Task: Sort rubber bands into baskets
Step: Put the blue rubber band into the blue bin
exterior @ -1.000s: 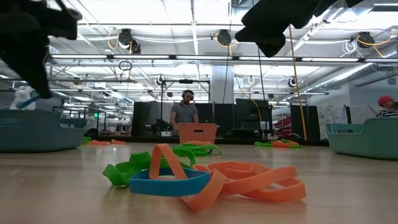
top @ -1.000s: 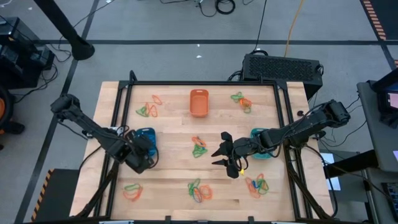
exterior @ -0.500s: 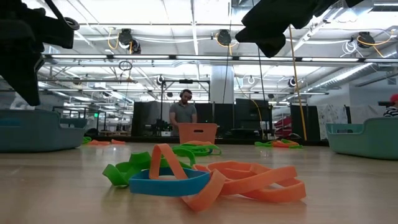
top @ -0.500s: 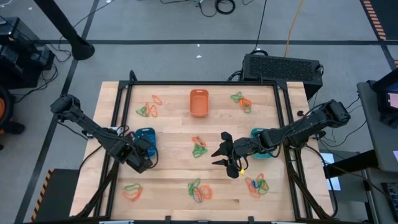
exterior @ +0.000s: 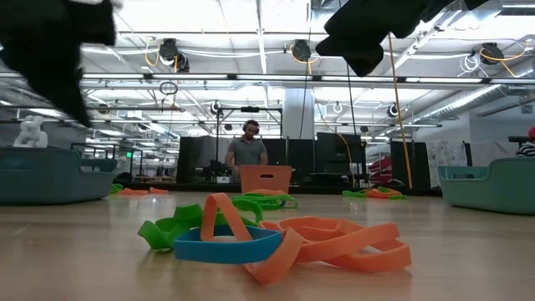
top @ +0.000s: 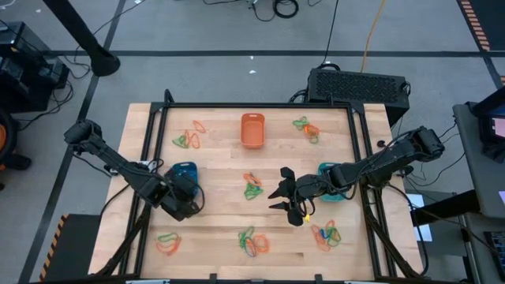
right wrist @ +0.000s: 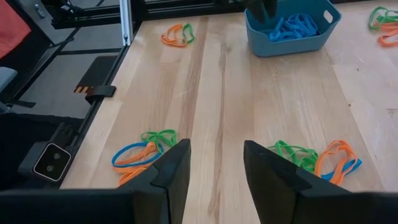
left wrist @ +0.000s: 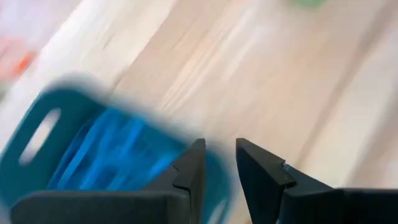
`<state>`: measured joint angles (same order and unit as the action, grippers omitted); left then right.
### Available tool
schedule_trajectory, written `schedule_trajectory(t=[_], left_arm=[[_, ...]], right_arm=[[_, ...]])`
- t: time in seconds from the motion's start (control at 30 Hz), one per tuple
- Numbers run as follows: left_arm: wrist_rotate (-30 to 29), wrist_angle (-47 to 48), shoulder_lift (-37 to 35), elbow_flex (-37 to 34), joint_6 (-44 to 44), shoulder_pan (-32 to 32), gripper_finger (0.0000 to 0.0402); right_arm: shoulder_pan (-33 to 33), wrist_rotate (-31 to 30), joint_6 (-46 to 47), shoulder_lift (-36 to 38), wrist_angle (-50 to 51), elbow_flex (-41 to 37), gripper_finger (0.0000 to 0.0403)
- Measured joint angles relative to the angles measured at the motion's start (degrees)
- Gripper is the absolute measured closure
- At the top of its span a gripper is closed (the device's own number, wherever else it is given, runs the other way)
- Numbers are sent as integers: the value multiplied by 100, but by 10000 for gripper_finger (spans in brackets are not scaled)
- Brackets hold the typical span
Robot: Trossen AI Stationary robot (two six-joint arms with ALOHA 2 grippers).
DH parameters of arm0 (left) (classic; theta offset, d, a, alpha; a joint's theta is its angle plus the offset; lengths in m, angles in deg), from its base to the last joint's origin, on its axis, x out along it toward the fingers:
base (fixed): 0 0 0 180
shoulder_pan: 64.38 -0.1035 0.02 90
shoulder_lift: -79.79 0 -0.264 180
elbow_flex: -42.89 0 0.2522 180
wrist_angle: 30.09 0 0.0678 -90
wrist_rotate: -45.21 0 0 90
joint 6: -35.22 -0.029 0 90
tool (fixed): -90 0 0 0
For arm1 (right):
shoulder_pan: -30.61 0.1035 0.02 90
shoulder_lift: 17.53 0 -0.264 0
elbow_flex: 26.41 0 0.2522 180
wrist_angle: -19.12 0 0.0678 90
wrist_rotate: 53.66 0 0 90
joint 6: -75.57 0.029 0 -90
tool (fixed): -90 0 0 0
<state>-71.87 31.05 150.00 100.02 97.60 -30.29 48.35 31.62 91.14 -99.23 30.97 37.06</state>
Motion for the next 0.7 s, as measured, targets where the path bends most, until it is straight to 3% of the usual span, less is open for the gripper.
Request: schedule_trajectory(t=[0.27, 0.43, 0.53, 0.7], left_arm=[[-1294, -2800, 100, 2, -2435, 0, 306], [-1709, -3711, 725, 2, -3165, -169, 307], [-1077, -4355, 1286, 2, -3341, -347, 307], [1142, -6224, 2329, 2, -4517, -301, 307]], right_arm=[[0, -29, 0, 0, -43, 0, 261], [-2, -438, 6, 0, -21, 0, 261], [-4, -449, 20, 0, 14, 0, 261], [0, -434, 22, 0, 19, 0, 261]])
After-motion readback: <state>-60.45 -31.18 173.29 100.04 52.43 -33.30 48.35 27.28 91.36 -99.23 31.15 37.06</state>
